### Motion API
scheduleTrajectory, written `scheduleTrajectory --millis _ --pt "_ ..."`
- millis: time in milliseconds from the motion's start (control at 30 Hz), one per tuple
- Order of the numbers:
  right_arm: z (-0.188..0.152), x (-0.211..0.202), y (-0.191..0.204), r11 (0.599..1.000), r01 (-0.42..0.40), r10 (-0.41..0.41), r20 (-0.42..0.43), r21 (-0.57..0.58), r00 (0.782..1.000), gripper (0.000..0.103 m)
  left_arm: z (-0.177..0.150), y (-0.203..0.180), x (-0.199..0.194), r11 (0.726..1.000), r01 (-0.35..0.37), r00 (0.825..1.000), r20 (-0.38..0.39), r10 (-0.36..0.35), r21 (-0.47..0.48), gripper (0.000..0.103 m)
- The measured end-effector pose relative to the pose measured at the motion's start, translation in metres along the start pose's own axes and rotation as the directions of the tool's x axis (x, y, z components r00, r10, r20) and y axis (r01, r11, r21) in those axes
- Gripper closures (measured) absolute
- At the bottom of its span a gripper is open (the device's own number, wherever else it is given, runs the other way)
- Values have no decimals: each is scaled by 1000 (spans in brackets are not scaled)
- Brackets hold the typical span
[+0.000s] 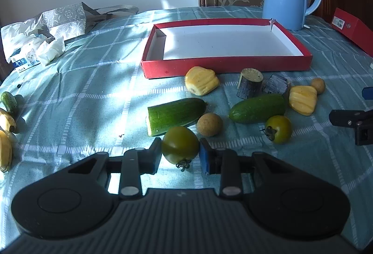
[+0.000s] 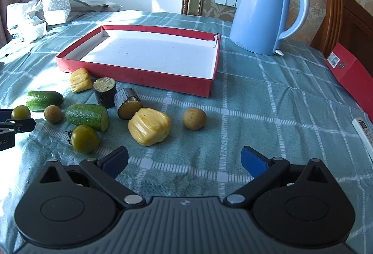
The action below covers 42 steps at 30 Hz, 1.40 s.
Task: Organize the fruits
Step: 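Carry the tomato into the red tray and open the left tool while the right tool grasps another green tomato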
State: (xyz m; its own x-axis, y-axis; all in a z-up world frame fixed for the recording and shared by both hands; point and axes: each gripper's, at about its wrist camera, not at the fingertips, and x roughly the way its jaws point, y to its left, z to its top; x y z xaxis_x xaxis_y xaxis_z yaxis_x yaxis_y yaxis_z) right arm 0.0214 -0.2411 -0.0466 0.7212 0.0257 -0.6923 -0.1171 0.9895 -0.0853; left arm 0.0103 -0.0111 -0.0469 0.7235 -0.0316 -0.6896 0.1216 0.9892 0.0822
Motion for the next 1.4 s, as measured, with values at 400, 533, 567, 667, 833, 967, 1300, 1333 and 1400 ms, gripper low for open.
scheduleTrajectory --millis 400,533,567,667,833,967,1300,1333,1400 --pt "11 12 72 971 -204 201 -35 -121 979 26 -4 46 -13 998 -35 999 -3 35 -54 73" --pt "13 20 87 969 -206 201 -48 -135 978 36 -5 57 -13 998 -29 1000 -3 29 -64 73" --pt "14 23 89 969 -207 201 -56 -136 978 39 -5 59 -13 998 -27 1000 -2 27 -62 73" --pt "14 32 94 967 -230 221 -89 -112 971 54 -5 65 -13 998 -20 1000 2 21 -63 73" --pt "14 32 99 970 -220 212 -83 -100 974 65 -2 73 -12 998 -4 1000 8 4 -56 73" --pt "11 28 104 975 -199 193 -67 -104 979 66 0 78 -9 999 17 1000 10 -16 -45 73" --pt "18 -6 81 996 -85 85 3 -26 996 66 30 77 1 994 105 992 65 -105 9 73" --pt "17 -7 77 997 -70 70 2 -13 998 66 35 75 3 993 117 990 72 -118 17 73" --pt "16 -11 68 999 -37 37 -5 20 999 66 48 71 8 989 144 986 86 -145 29 73"
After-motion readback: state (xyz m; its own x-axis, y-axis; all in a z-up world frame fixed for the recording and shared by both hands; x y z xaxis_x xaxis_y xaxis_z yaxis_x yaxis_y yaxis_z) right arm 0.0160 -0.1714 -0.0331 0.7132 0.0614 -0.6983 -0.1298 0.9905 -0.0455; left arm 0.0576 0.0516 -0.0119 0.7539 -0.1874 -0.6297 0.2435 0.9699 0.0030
